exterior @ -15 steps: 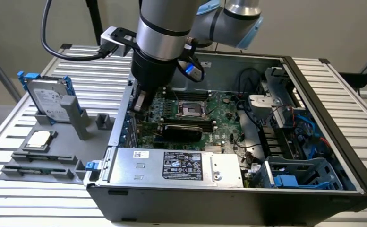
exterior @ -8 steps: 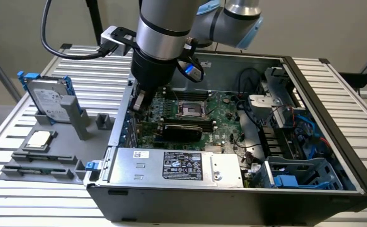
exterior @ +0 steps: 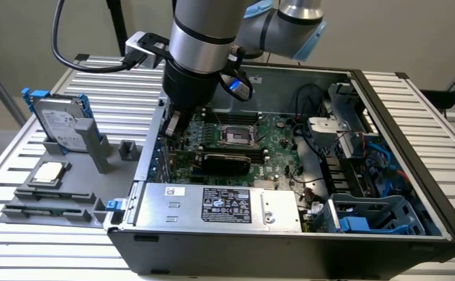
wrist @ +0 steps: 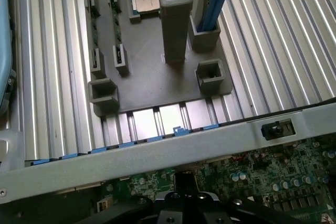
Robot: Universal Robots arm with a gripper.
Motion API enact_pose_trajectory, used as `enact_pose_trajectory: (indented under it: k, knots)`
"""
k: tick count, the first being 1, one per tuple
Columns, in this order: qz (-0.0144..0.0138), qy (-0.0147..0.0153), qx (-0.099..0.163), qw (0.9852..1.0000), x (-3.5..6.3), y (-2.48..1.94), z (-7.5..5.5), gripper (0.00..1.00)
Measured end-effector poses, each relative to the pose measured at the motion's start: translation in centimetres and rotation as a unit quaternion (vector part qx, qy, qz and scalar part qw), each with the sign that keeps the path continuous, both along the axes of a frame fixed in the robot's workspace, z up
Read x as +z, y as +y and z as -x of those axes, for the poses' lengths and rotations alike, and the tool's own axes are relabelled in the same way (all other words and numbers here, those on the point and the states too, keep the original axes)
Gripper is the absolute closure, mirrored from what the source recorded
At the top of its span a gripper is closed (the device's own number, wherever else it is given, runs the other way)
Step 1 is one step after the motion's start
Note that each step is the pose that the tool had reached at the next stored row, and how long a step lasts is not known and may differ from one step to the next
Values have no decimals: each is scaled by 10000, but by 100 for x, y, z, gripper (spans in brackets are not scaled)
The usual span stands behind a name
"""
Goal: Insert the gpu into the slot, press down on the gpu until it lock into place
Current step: 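Press down on the gpu until it lock into place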
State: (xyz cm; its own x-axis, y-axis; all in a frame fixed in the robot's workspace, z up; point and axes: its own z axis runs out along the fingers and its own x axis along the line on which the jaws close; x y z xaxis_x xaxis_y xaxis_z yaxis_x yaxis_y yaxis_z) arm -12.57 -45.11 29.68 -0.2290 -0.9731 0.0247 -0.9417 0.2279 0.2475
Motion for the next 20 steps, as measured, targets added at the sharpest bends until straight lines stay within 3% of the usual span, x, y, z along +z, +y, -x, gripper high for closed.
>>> enact_pose_trajectory:
  k: [8, 15, 20]
  knots:
    - [13, -5, 10, 10000, 0, 6, -1, 89]
    - [13, -35, 93, 10000, -1, 6, -2, 89]
    - [14, -38, 110, 9999, -3, 20, 5, 89]
